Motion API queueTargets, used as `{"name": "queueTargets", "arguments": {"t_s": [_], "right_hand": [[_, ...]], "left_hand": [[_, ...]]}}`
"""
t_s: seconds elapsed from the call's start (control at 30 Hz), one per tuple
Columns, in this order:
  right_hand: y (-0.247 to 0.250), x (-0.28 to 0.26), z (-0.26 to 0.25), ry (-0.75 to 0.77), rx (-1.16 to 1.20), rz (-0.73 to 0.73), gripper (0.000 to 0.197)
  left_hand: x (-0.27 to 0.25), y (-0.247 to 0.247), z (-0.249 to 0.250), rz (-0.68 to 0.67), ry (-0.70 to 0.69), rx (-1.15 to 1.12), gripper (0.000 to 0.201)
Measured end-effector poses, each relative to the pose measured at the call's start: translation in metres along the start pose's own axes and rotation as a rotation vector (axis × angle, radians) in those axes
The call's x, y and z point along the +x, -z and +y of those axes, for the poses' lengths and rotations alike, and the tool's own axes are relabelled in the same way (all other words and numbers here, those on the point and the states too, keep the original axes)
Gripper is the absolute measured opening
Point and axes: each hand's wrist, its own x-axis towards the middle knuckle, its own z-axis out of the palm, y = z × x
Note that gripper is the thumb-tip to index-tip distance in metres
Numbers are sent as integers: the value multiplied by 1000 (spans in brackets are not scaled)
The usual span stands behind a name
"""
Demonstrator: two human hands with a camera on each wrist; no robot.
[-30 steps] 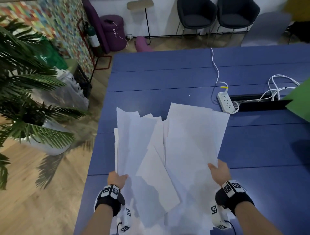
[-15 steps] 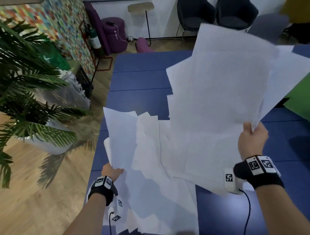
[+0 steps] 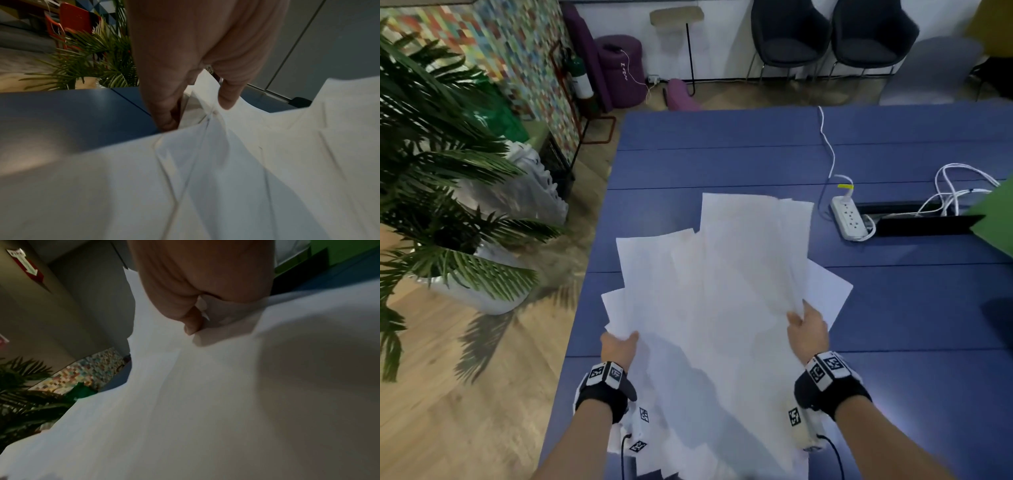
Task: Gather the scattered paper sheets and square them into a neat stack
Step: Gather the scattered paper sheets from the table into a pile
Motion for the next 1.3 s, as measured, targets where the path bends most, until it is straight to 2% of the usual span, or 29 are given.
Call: {"name": "queueTargets", "arguments": {"t_s": [0.1,0.17,0.23,0.3,0.37,0.43,0.5,0.57,0.6,0.67,0.73,0.8,0.87,0.9,0.93,1.0,1.07,1.1,1.2,1.27,1.3], "right_hand": [[-23,-6,-3,5,8,-122,35],[-33,-4,0,-8,-31,-152,33],[-34,1,7,-117,-75,-96,34],[-30,6,15,-330,-139,46,44],[-21,11,21,-548,-151,172,57],[-15,16,25,-607,-104,181,67],[-17,21,25,-568,-54,112,72],[-22,29,23,-573,-6,81,69],[-24,32,21,-559,28,84,59],[-26,38,21,-503,56,53,25],[-27,39,24,-451,53,-33,42],[-25,33,20,-447,59,-121,34],[-31,32,23,-439,-19,-174,76],[-30,27,16,-421,-46,-182,85],[-32,25,12,-384,-56,-169,83],[-37,22,10,-302,27,-144,65],[-35,17,7,-243,128,-163,53],[-34,17,8,-241,155,-187,57],[-32,21,20,-253,163,-233,90],[-29,21,21,-280,193,-266,91],[-28,17,16,-287,200,-275,83]], "left_hand": [[2,-7,-4,-33,-13,-64,63],[2,-13,-6,-29,-33,-71,60],[1,-16,-5,32,-64,-50,58],[0,-17,-5,137,-61,-63,62],[-2,-15,-3,203,1,-58,71],[-2,-15,0,200,80,-47,71],[-1,-19,2,142,119,-23,65],[-1,-25,5,89,123,13,64],[-1,-28,8,74,118,21,65],[-2,-32,13,56,109,32,68],[-1,-35,16,39,87,69,71],[0,-38,16,4,67,101,70],[1,-42,18,-46,28,107,60],[-1,-44,21,-66,5,98,55],[-2,-48,21,-85,-15,111,54],[-5,-54,22,-120,-41,220,57],[-5,-57,23,-128,-70,233,50],[-5,-55,22,-145,-68,184,44],[-4,-41,19,-247,3,-28,41],[-6,-37,14,-322,26,-46,47],[-8,-39,12,-342,25,-26,48]]}}
